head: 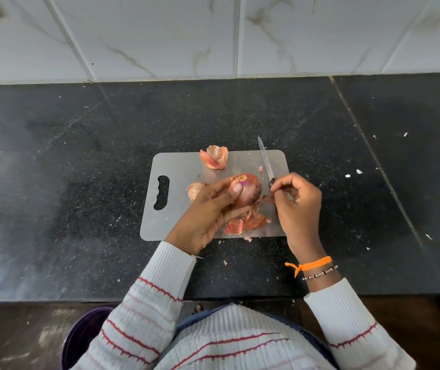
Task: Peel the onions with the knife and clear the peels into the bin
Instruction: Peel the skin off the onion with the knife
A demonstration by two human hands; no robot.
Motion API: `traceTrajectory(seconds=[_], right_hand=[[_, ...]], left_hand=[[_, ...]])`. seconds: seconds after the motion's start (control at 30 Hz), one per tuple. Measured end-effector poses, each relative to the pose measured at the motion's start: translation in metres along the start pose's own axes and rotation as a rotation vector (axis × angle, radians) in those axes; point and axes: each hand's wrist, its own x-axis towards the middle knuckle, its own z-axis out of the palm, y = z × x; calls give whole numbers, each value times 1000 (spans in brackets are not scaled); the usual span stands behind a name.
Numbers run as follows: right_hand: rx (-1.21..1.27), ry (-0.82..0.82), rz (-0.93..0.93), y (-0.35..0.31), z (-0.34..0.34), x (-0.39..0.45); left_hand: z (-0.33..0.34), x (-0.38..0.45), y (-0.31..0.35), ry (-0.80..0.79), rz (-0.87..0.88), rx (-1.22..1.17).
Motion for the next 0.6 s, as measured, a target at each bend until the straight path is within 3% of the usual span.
traceTrajectory(seconds=[0.13, 0.33, 0.43, 0.6], right_hand=[[79, -64, 117, -2, -2, 1], [153, -479, 123, -4, -6, -2], [113, -457, 77, 2, -3, -5], [128, -384, 146, 3, -4, -7]], left_hand=[[1, 1, 1, 56, -17, -43], [4, 1, -2, 43, 90, 125], [9, -1, -2, 96, 169, 311], [9, 0, -3, 258, 465, 627]])
